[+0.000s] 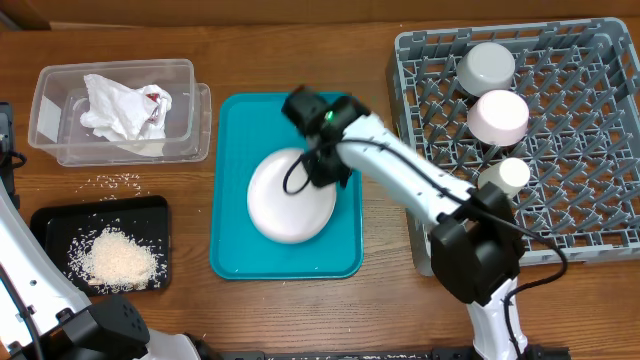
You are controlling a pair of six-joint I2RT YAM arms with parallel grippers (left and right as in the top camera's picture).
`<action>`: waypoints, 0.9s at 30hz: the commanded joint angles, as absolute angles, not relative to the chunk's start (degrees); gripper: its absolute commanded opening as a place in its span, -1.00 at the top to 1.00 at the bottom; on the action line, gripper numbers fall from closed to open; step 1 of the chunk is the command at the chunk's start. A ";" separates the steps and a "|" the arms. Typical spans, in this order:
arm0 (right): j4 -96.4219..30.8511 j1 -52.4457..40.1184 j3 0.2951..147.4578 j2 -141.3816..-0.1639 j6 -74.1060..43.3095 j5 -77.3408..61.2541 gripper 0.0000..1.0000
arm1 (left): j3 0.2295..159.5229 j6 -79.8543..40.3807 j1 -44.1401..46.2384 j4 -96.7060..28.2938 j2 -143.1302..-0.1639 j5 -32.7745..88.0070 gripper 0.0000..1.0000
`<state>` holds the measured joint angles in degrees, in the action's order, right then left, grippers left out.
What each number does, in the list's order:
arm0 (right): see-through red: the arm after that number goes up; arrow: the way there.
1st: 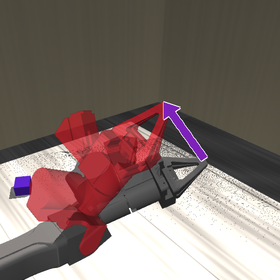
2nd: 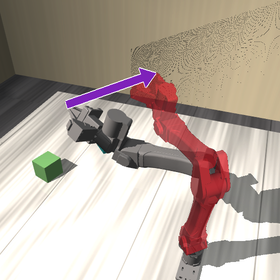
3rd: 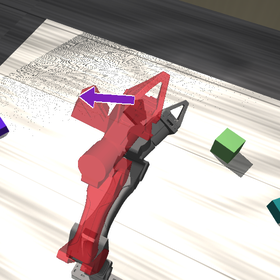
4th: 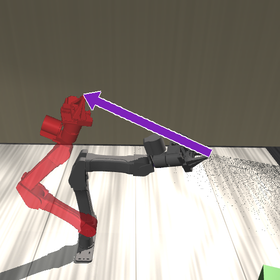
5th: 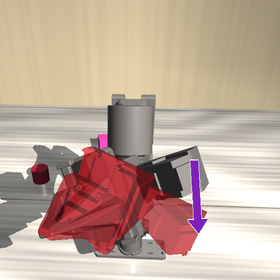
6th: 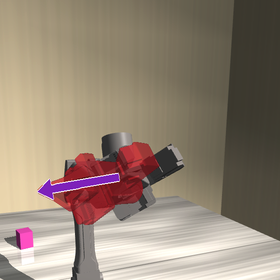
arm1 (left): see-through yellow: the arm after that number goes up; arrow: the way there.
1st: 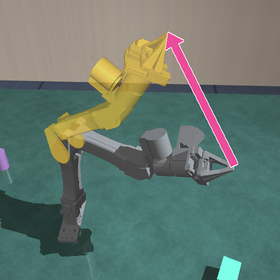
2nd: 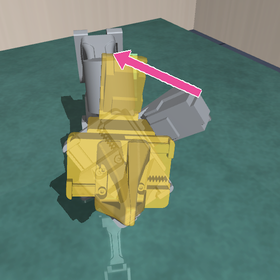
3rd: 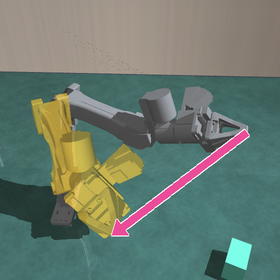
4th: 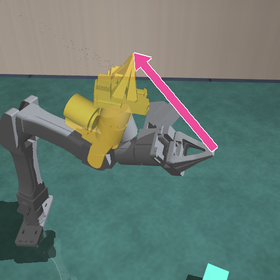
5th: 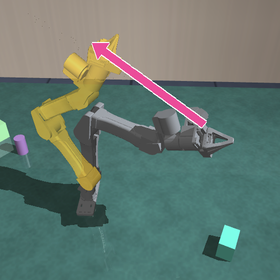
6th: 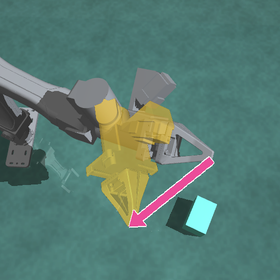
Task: Sort waste into correct bins and load items into the dishwasher
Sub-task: 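Grasp the white plate rim with the right gripper and lift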
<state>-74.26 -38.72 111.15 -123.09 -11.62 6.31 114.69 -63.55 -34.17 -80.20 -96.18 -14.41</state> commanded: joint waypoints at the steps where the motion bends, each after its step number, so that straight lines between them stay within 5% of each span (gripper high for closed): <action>1: -77.78 -35.14 120.88 -122.78 -12.47 16.21 0.92 | 114.50 -64.75 -34.11 -80.34 -96.36 -15.57 -1.00; 8: -84.31 -23.77 135.70 -122.78 -12.49 24.27 0.92 | 114.50 -64.75 -34.11 -80.34 -96.36 -15.57 -0.99; 17: -80.53 -12.64 136.14 -123.52 -12.43 32.56 0.92 | 114.48 -64.75 -34.11 -80.36 -96.38 -15.57 -1.00; 27: -73.65 -10.04 136.07 -125.32 -12.36 39.42 0.92 | 114.50 -64.75 -34.11 -80.34 -96.38 -15.57 -1.00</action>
